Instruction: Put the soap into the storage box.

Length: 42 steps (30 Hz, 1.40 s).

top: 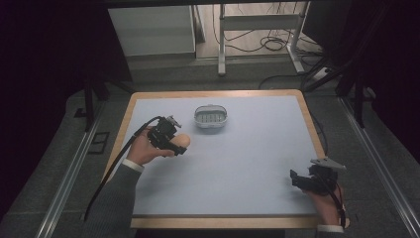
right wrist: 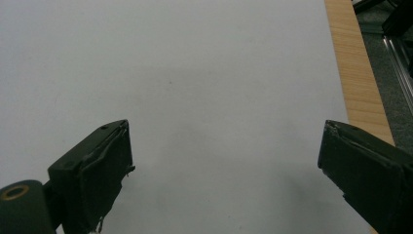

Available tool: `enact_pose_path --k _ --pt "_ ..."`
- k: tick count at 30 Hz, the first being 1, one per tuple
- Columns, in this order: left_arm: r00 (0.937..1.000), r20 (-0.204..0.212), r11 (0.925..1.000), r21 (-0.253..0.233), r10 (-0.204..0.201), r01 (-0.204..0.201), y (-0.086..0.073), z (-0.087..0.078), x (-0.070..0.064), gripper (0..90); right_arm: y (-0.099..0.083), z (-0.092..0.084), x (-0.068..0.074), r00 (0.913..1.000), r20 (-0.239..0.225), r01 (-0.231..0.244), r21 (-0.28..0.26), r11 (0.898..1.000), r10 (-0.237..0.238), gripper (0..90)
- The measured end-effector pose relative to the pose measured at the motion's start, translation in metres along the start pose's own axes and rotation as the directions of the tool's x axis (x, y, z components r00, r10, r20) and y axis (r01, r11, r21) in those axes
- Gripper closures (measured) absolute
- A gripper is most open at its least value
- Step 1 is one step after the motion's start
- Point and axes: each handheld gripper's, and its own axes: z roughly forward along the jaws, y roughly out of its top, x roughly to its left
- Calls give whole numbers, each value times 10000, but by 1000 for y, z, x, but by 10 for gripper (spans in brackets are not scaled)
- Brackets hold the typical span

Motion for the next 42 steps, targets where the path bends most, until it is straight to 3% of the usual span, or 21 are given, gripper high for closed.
enact_pose_path --k 12,42 --pt "9998 179 9999 -109 4 -2 9 -1 6 326 0 0 0 10000 18 27 -14 10000 -27 57" --pt "9996 -25 9995 83 294 -294 32 4 15 326 -1 2 1 9999 -64 130 39 9999 -130 60"
